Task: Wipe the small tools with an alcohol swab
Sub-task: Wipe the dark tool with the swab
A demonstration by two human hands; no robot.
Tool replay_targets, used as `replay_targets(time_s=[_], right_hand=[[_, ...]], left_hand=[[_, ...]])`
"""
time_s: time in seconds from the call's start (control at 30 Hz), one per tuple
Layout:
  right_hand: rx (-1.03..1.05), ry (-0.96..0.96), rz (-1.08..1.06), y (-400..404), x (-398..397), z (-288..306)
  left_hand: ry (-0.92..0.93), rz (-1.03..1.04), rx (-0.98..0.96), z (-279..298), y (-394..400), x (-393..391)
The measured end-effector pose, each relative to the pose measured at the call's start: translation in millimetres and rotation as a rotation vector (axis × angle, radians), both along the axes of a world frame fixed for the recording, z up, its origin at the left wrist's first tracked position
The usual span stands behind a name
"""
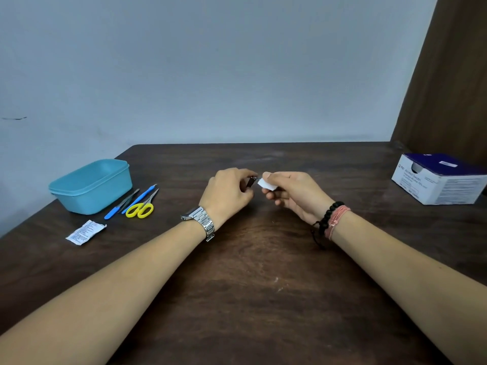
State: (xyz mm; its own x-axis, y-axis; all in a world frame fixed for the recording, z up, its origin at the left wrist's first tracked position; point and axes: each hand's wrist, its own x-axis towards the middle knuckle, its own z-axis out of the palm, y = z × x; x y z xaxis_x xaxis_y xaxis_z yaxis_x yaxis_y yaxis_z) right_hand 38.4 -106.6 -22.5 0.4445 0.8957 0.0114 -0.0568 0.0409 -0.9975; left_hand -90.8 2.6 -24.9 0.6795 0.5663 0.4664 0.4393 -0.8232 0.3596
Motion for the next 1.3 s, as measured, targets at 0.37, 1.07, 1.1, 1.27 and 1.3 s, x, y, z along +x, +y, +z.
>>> replay_targets(time_s=[0.37,1.07,1.1,1.27,1.3], right_hand=[[0.126,-0.044,-0.055,4.4,4.9,-3.7],[0.15,-0.109,-0.208,10.7,6.2,-9.5],[0.153,-0.101,-0.188,11.4,4.8,-9.2],[0.209,-0.129,-0.111,8.4,3.8,-9.6],[0.22,-0.142,-0.11,8.0,4.1,-9.8]], left_hand=[[-0.048,-0.065,-0.28,-4.1,-1.4,0.6],[-0.276,-0.001,-0.66,-5.9,-3.5,4.0],[-0.279,0.009,-0.655,-6.0,-3.1,4.0],[-0.286,0.024,-0.659,-4.9,-2.4,3.1],[-0.286,0.023,-0.661,-4.9,-2.6,3.0]])
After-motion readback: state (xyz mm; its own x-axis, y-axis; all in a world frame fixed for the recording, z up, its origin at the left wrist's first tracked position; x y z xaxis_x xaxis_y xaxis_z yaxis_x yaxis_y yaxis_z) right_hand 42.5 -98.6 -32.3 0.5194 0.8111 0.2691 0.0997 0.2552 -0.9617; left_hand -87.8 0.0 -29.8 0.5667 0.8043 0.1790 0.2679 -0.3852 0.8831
